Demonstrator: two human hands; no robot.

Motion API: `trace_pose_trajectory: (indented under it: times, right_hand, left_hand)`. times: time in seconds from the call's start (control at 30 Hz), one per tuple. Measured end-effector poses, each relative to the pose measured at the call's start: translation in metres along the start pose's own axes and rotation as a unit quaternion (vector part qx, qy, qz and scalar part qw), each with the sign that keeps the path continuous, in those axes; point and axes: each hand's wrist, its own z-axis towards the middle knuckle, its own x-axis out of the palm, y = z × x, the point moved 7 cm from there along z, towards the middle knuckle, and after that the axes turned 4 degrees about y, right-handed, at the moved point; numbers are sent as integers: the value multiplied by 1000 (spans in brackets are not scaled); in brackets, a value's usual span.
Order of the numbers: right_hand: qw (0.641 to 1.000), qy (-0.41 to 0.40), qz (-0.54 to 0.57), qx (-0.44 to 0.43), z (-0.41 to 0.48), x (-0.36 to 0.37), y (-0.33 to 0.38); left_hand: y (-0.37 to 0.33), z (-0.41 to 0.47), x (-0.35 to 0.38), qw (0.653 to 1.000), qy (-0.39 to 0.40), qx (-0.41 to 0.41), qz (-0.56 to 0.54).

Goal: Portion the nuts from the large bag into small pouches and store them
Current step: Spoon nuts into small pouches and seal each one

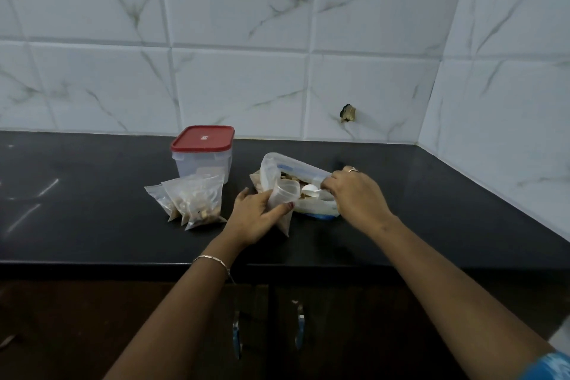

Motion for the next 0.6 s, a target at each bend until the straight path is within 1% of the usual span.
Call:
trace_pose_trajectory:
  times: [0.07,0.17,0.27,0.33,0.4,0.47,0.53,0.57,0.6]
  right_hand:
    - [999,11,-50,0,1,1,2]
    - [995,21,-102,6,4,5,4]
    - [994,26,-108,-2,7,7,6]
    - [997,19,-71,11,6,6,4]
    - [999,13,-3,43,4,6,-2]
    - [991,17,91,97,3,6,-12]
    - [975,21,168,142,3,7,-23]
    - [972,15,180,153,3,6,-26]
    - [974,10,170,153,4,5,-28]
  left_hand:
    - [7,-4,2,999,22,-26,-21]
    - [11,-13,2,992,44,-57,-106]
    - [5,-17,1,994,44,-51,-90]
    - [3,-18,2,994,51,-46,-80]
    - [3,-19,4,993,60,-49,-86]
    - [3,-19,5,993,60,-49,-91]
    - [1,-19,3,992,54,-49,-104]
    - [1,-19,2,991,47,-52,-115]
    - [0,-19,0,990,37,-55,-128]
